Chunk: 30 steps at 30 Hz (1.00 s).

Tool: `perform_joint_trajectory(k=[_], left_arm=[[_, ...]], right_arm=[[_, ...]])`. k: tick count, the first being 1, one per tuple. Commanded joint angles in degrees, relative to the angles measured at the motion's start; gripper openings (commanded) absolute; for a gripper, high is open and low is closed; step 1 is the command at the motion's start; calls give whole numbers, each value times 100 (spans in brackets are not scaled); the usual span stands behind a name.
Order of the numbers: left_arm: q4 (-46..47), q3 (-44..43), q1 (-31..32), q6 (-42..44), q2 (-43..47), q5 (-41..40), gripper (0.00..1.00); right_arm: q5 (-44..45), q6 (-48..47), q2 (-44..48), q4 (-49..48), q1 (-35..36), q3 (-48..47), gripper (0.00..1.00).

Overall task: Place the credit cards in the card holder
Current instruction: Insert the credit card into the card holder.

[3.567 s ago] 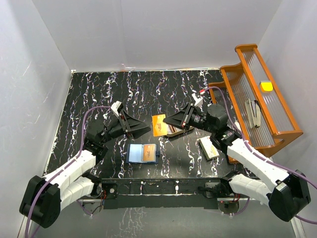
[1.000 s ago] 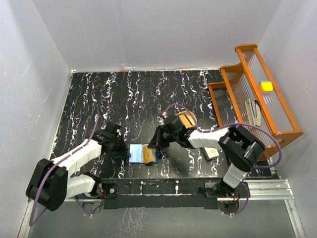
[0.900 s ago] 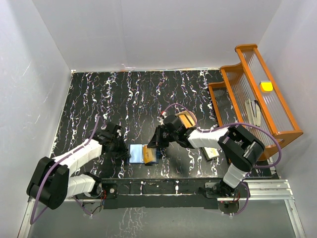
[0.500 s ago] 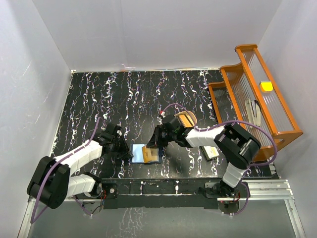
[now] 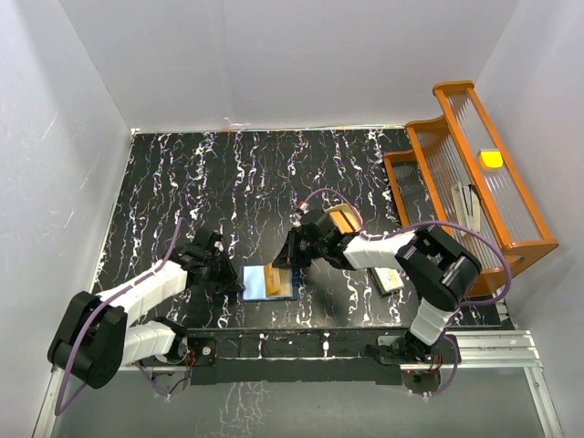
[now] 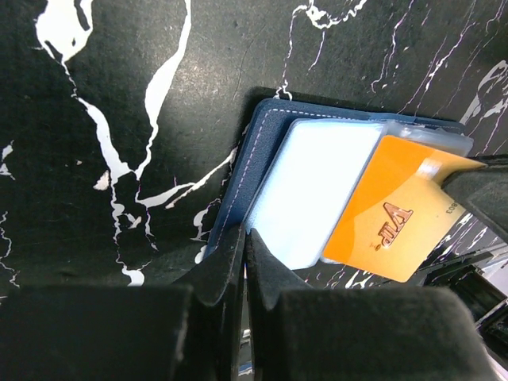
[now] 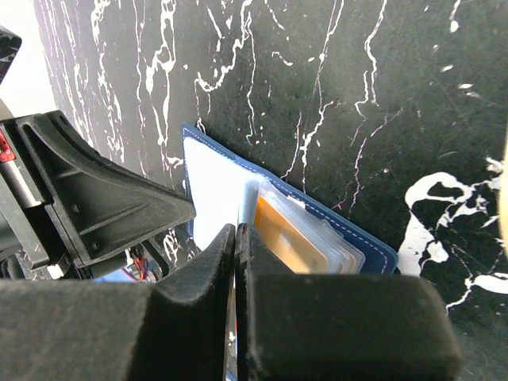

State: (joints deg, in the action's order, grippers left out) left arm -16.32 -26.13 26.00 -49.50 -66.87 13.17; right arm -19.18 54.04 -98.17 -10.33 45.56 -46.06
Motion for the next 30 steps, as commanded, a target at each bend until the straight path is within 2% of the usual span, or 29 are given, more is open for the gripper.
perform_joint_trajectory(k=[1, 22, 30], left_arm=[[-295, 148, 10, -48, 141, -3, 2], [-247, 203, 19, -87, 183, 1, 2], [-206, 233, 19, -78, 155, 53, 2]], right_arm=[[162, -26, 295, -182, -39, 17, 0], [-168, 232, -121, -744, -96, 175, 0], [-46, 291, -123, -706, -97, 203, 0]])
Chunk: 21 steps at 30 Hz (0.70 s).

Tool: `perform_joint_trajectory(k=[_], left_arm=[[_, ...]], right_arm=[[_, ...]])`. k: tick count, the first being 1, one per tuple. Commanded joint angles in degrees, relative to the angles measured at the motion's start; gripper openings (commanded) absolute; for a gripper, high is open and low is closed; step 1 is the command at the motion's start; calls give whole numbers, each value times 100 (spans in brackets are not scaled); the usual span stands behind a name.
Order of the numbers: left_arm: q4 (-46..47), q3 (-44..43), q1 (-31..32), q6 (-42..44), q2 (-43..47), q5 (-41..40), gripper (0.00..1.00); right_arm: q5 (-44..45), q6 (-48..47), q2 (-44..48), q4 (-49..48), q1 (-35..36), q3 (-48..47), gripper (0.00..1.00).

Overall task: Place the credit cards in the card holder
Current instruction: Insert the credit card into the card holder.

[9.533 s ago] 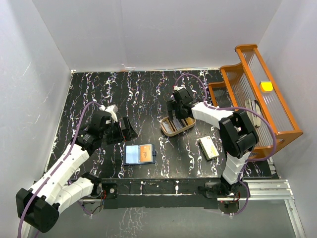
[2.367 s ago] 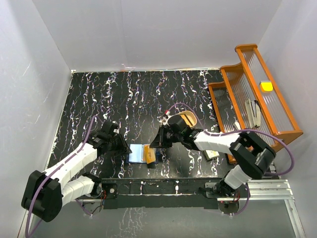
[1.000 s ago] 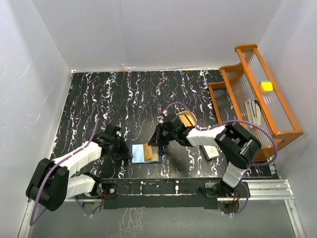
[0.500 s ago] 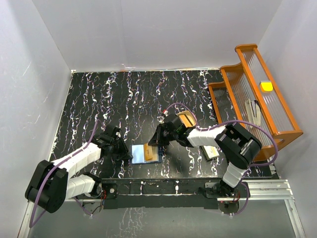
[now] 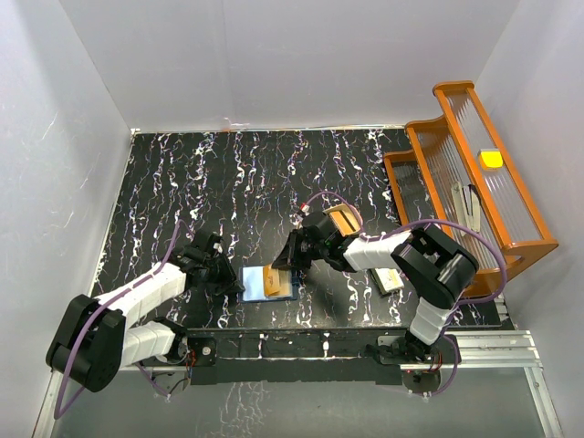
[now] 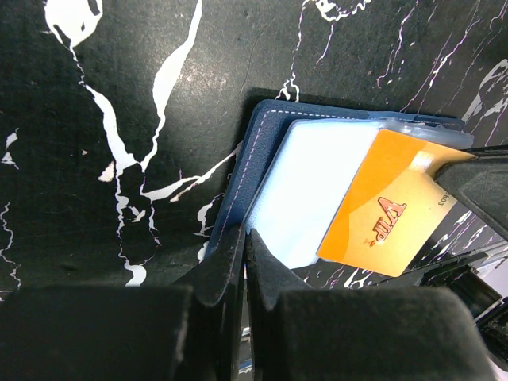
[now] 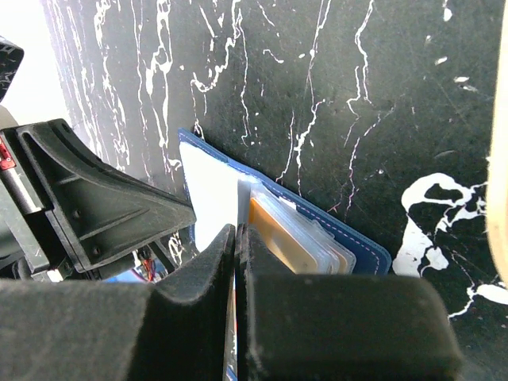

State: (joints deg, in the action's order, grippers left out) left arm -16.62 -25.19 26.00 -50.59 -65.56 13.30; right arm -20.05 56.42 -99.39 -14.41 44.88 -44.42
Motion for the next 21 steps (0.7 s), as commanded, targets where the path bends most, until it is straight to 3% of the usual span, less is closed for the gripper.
perform_joint_trajectory(k=[1, 21], left_arm=[[-175, 142, 18, 31, 15, 41, 2], [-157, 111, 25, 64, -75, 100, 2]], right_arm=[[77, 45, -1, -282, -28, 47, 0], [117, 49, -190, -416, -29, 107, 0]])
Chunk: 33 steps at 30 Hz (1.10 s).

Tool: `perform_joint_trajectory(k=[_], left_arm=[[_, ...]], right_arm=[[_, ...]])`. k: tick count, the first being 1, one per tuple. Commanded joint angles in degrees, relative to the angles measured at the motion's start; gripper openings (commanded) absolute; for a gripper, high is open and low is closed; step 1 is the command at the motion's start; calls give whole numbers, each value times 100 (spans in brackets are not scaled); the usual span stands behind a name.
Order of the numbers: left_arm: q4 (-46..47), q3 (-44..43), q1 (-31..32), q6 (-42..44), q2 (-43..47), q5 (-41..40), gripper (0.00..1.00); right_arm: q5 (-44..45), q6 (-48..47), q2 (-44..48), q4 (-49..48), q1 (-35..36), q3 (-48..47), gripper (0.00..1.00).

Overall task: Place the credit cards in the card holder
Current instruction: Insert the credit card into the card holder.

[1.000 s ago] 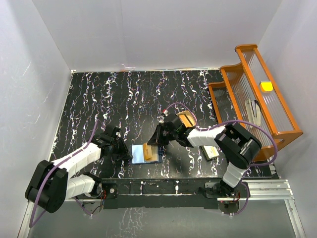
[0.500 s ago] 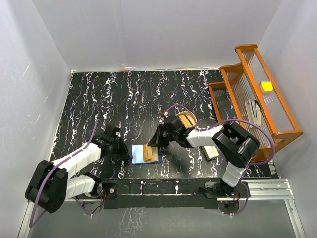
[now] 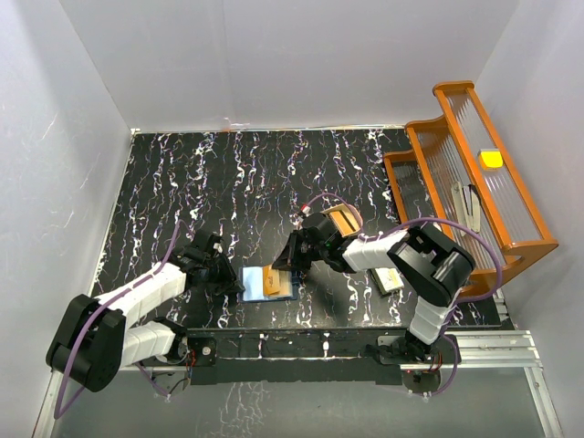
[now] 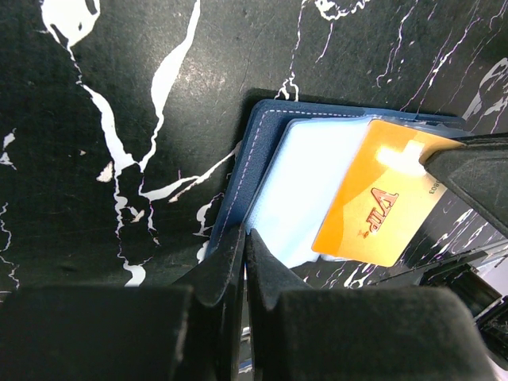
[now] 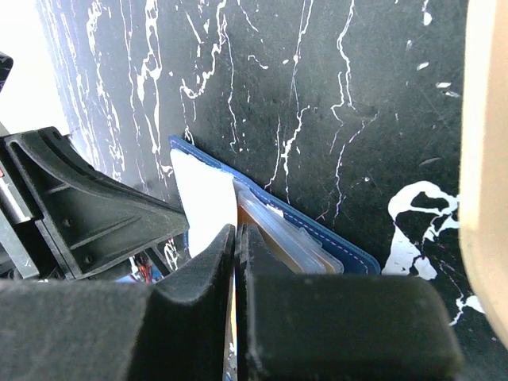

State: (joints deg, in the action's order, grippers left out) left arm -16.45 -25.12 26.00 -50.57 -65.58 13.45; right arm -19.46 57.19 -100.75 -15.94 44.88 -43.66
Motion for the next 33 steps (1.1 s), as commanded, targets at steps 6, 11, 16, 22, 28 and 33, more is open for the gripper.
perform_joint_trajectory(k=[6, 11, 16, 22, 28, 33], left_arm=[[-184, 105, 28, 56, -38, 87, 2], [-168, 94, 28, 64, -99, 94, 2], [-140, 96, 28, 64, -121, 113, 2], [-174, 76, 28, 81, -142, 62, 2], [-198, 55, 29, 108, -212, 19, 2], [-225, 37, 28, 117, -206, -25, 3]], right_arm=[[-45, 12, -102, -356, -27, 19, 0], [-147, 60, -141, -498, -27, 18, 0], [-327, 28, -206, -504, -45, -51, 0], [-437, -287, -129, 9, -153, -242, 0], [-427, -721, -4, 728, -225, -408, 0], [-686, -992, -233, 972, -255, -614, 0]])
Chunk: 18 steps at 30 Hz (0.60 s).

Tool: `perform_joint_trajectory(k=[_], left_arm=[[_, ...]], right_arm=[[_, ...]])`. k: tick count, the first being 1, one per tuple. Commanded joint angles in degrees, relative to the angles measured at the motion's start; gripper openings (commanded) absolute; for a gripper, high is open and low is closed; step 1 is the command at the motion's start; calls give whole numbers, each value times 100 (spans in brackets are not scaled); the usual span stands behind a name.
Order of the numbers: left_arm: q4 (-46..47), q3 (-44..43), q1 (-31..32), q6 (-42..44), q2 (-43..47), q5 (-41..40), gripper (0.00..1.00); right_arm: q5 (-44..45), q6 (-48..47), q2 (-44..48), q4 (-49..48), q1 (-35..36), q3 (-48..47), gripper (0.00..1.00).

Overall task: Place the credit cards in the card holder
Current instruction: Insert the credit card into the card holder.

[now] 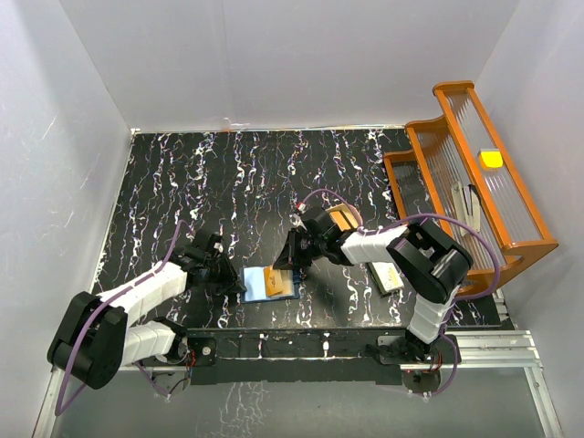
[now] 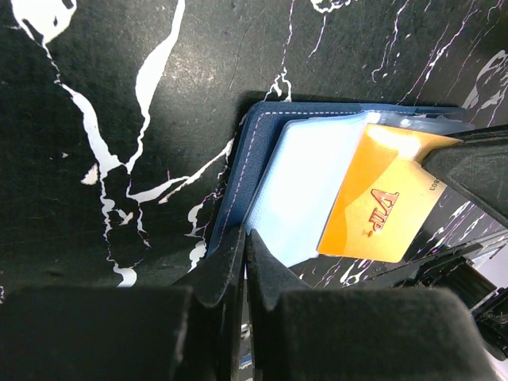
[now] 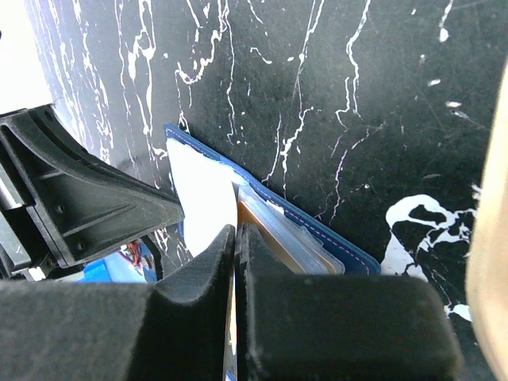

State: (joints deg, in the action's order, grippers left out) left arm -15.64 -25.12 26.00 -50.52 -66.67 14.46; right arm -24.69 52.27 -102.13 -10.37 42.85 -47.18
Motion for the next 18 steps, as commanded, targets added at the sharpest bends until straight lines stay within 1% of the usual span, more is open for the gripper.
perform_joint_trajectory(k=[1, 6, 18], left_arm=[[-312, 34, 28, 113, -105, -134, 3], [-303, 54, 26, 104, -133, -161, 3], [-249, 65, 27, 104, -167, -115, 3]], right_arm=[[-227, -572, -168, 535, -49, -333, 0], [-269, -741, -229, 747, -70, -473, 0], [-533, -570, -432, 347, -88, -489, 0]])
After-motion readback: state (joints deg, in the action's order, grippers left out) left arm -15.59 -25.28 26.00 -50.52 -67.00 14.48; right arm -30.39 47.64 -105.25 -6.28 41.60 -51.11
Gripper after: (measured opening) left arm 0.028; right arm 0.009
